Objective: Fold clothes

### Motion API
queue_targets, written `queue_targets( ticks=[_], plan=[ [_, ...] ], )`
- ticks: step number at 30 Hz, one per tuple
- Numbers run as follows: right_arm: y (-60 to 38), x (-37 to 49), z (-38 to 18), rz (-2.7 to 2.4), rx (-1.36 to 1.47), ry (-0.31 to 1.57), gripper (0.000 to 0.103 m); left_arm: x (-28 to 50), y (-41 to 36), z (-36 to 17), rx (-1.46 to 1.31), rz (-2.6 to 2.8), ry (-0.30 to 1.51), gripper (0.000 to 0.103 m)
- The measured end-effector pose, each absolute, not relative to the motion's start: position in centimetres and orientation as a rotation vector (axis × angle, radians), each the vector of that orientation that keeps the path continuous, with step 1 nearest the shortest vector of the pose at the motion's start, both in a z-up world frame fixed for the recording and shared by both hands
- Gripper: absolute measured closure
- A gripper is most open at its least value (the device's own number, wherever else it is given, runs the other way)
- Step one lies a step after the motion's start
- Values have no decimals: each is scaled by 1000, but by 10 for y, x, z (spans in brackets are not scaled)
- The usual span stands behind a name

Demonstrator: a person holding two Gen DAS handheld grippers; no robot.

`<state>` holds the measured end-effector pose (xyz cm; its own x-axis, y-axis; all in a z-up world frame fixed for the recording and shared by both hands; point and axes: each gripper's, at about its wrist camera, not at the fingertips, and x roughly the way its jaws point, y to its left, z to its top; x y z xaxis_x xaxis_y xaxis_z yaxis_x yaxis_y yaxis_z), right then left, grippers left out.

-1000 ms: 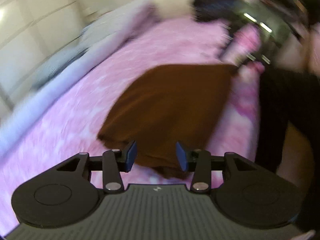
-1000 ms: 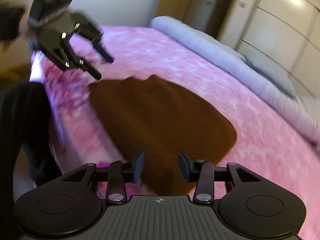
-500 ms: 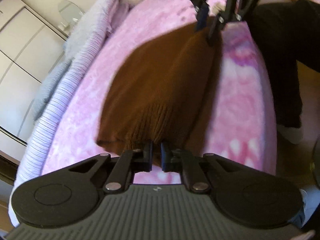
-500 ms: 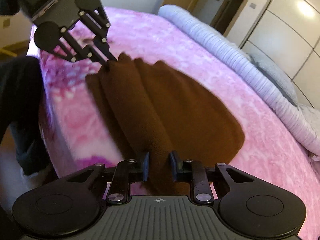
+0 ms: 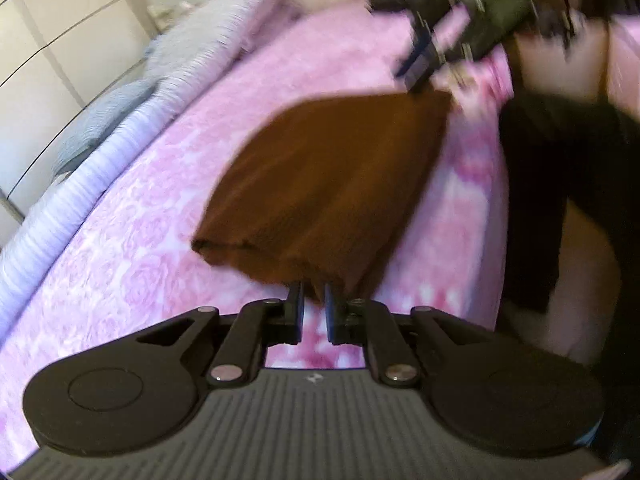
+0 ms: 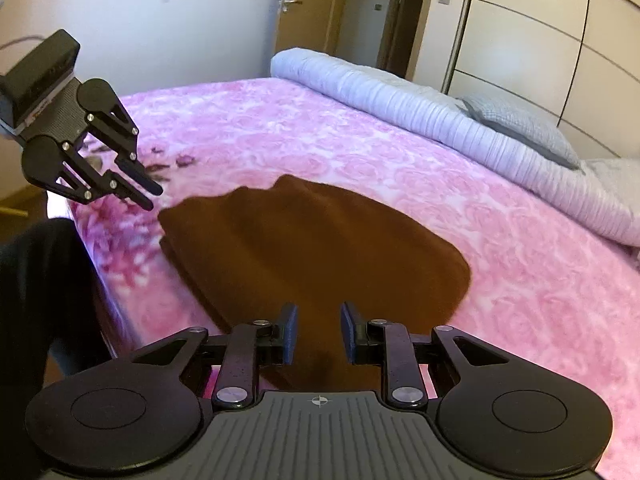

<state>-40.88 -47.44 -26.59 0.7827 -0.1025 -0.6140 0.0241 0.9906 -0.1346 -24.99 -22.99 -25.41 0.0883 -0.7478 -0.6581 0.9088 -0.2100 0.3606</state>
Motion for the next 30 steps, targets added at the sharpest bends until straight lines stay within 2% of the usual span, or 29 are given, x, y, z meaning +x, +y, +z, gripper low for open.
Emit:
queue_targets(
  ticks=[1, 4, 10, 15, 18, 22, 26, 30],
  plan=[
    [-473, -402, -267, -53, -122, 670, 80, -250, -233, -250, 875, -1536, 237, 88],
    [-463, -379, -276, 23, -139, 687, 80, -253, -251, -247, 765, -1553, 269, 86],
    [-459, -340, -310, 104, -230, 764, 80, -253, -283, -292, 883, -1536, 303, 84],
    [-493, -332, -308, 56, -211, 772, 80, -235, -291, -284, 881, -1494, 326, 80],
    [-515, -328, -306, 17, -194, 778, 80, -226, -297, -278, 851, -1498, 385, 80],
    [-538, -322, -303, -36, -194, 775, 80, -220, -305, -263, 782, -1488, 372, 81],
    [-561, -309, -307, -69, -178, 774, 80, -212, -333, -283, 836, -1468, 395, 80],
    [-592, -297, -310, -116, -124, 763, 80, -195, -344, -286, 786, -1465, 448, 73]
  ],
)
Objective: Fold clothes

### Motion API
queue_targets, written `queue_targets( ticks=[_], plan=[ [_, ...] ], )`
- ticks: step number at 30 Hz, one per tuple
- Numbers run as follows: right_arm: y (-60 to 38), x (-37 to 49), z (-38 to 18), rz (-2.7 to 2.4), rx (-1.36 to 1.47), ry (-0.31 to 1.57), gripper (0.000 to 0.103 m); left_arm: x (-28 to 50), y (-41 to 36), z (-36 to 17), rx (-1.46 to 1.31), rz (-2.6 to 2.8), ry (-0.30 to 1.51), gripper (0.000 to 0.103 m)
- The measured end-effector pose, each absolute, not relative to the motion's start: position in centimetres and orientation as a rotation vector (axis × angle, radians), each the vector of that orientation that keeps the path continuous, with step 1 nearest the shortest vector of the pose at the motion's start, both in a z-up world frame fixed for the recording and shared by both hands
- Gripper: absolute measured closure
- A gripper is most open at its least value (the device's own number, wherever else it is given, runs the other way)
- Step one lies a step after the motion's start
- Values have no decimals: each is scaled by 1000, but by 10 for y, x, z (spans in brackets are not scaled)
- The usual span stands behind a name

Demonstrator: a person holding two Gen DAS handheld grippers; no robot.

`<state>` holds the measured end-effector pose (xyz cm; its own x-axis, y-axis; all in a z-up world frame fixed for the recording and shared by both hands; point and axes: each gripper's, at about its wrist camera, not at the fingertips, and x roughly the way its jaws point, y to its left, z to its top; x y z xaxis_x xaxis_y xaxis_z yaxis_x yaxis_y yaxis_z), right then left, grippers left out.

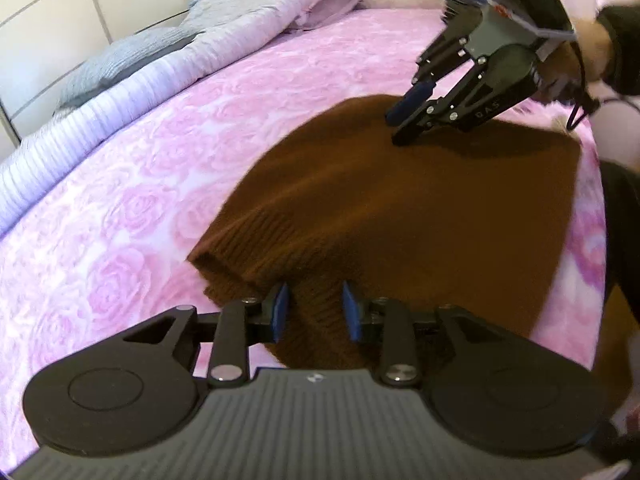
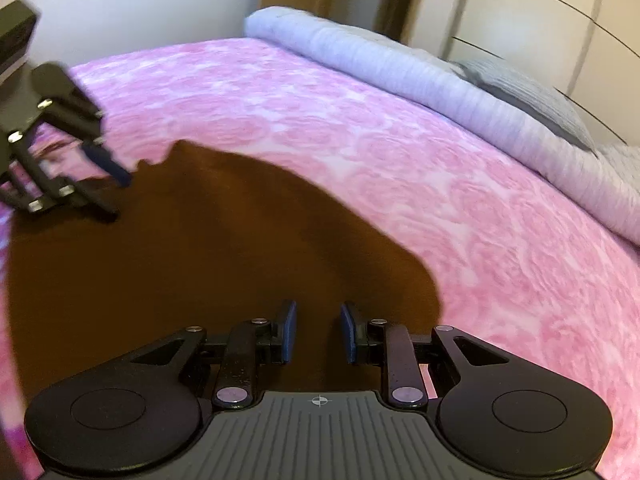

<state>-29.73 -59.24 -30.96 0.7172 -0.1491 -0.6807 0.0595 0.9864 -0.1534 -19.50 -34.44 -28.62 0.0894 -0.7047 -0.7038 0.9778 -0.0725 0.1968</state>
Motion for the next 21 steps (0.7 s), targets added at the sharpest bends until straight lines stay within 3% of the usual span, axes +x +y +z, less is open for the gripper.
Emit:
queue_targets(
  ticks=[11, 15, 21],
  plan=[
    [-618, -271, -304, -128, -124, 771, 80, -179, -369, -269, 717, -1476, 496, 75],
    [-627, -262, -316, -136, -120, 797, 80, -165, -380, -287, 729, -1468, 551, 66],
    [-644, -262, -305, -198, -91, 778, 80, -156, -363, -271, 674, -1429, 559, 67]
  ],
)
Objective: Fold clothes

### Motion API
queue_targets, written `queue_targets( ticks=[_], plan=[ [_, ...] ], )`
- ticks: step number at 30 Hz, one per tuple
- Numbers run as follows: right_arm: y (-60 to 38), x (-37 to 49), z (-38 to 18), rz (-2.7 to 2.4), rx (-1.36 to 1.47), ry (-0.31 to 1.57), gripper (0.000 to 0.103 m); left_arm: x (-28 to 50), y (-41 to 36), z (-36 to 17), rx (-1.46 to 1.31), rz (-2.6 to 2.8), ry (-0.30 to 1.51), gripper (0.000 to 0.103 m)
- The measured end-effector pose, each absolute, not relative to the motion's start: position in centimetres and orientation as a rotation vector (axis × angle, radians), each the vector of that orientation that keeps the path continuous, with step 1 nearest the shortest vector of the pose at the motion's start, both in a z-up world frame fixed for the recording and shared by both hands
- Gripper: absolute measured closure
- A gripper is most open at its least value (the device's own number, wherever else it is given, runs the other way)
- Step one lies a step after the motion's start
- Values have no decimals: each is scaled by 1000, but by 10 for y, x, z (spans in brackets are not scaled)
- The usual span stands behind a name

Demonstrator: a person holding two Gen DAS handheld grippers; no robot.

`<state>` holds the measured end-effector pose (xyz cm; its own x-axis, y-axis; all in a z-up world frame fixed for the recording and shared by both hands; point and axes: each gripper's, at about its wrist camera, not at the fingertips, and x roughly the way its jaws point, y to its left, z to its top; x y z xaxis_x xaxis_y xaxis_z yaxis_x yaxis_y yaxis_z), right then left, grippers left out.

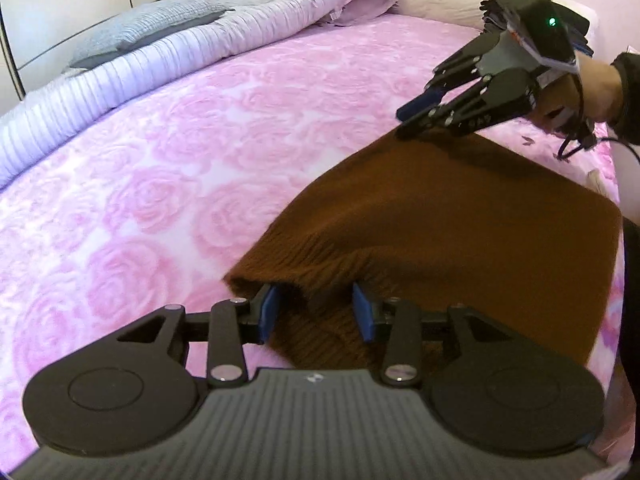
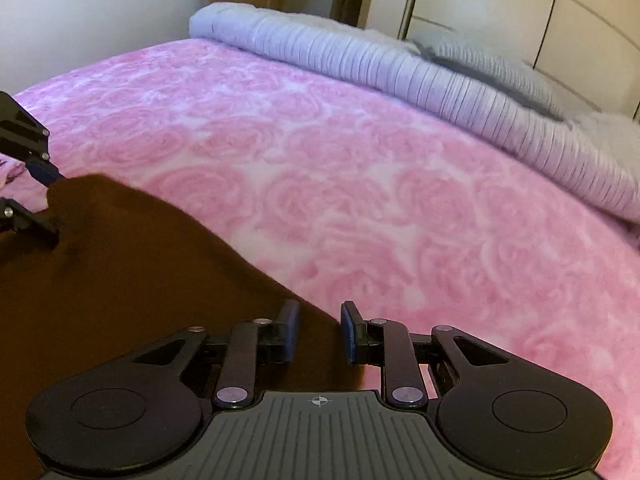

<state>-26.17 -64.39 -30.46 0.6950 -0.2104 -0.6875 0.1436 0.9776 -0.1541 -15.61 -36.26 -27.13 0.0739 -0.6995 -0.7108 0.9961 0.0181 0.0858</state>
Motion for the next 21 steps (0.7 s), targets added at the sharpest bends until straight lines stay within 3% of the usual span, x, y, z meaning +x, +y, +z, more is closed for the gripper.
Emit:
queue_targets(
  ticks=[10, 14, 17, 21],
  plan=[
    [-567, -265, -291, 51, -139, 725, 80, -169, -342, -241, 591, -1421, 502, 70],
    [-546, -242, -313, 127, -190, 761, 80, -172, -369, -270, 668, -1443, 564, 69],
    [-553, -222, -320, 109, -198, 760, 80, -159, -377, -288, 661, -1436, 598, 60],
    [-576, -212, -319, 73, -180, 768, 78, -153, -378, -282, 657, -1428, 618, 60]
  ],
)
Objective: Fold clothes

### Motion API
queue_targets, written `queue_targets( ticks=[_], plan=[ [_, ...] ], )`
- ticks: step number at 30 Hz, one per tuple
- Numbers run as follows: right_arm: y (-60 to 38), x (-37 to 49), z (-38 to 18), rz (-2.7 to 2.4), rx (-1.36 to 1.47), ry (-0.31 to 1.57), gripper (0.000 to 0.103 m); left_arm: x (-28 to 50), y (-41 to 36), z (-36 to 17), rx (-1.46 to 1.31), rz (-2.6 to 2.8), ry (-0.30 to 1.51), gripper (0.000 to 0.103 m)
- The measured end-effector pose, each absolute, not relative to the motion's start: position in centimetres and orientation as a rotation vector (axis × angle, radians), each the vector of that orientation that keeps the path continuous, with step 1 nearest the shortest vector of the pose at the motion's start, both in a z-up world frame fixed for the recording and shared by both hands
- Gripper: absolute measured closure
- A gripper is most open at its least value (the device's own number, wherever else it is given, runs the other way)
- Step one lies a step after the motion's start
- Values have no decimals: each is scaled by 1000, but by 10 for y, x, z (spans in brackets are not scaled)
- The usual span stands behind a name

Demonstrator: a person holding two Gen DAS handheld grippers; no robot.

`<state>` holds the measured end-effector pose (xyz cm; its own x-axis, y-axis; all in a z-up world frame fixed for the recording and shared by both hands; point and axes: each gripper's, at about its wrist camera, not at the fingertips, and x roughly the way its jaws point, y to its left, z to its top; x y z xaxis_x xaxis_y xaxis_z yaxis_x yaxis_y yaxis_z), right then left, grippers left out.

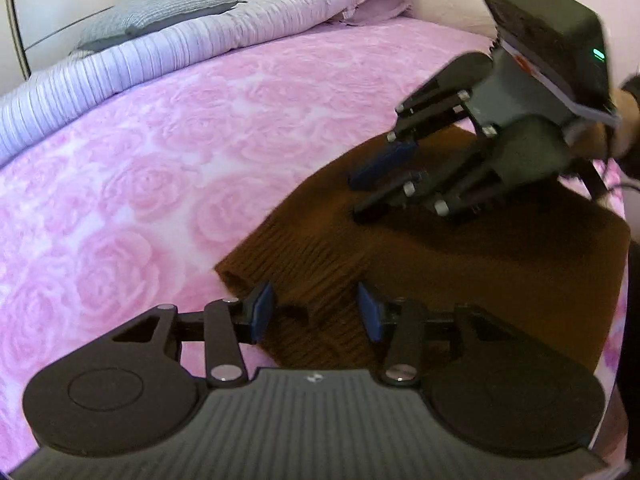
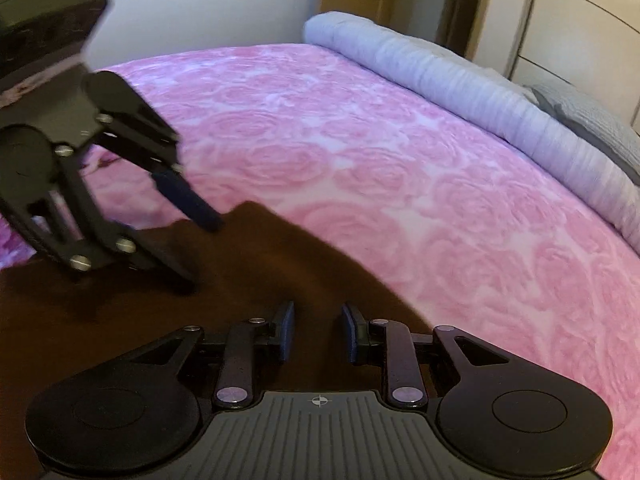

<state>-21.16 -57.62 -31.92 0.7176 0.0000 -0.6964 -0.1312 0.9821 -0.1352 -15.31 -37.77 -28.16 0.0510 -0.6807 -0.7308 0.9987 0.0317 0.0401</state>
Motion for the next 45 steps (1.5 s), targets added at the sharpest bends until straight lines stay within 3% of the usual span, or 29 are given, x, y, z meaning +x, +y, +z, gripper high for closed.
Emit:
queue_targets(
  ticks=[4, 9, 16, 20, 23, 25, 31, 34, 39, 45],
  plan=[
    [-594, -230, -306, 16, -149, 751, 78, -156, -367, -266, 627, -1424, 588, 68],
    [-610, -257, -304, -72, -109, 769, 78, -161, -378, -264, 592, -1450, 573, 68],
    [-644, -261, -316, -158, -62, 779, 78, -147, -405, -296, 657, -1434, 614, 57],
    [-657, -266, -312, -213, -32, 773, 78, -144, -401, -290, 649, -1428, 612, 57],
    [-644, -289, -297, -222, -41, 747, 78, -154, -388, -283, 647, -1424, 579, 61],
    [-631, -309, -289, -211, -15, 726, 78, -161, -379, -278, 645, -1421, 557, 69],
    [-601, -351, -304, -194, 28, 738, 78, -180, -360, -274, 679, -1402, 504, 68],
    [-601, -358, -295, -249, 57, 729, 78, -181, -357, -284, 703, -1377, 509, 61],
    [-564, -379, -277, -216, 15, 709, 78, -187, -336, -266, 672, -1339, 472, 67],
    [-506, -411, -274, -138, -22, 708, 78, -226, -296, -254, 663, -1378, 413, 67]
  ],
)
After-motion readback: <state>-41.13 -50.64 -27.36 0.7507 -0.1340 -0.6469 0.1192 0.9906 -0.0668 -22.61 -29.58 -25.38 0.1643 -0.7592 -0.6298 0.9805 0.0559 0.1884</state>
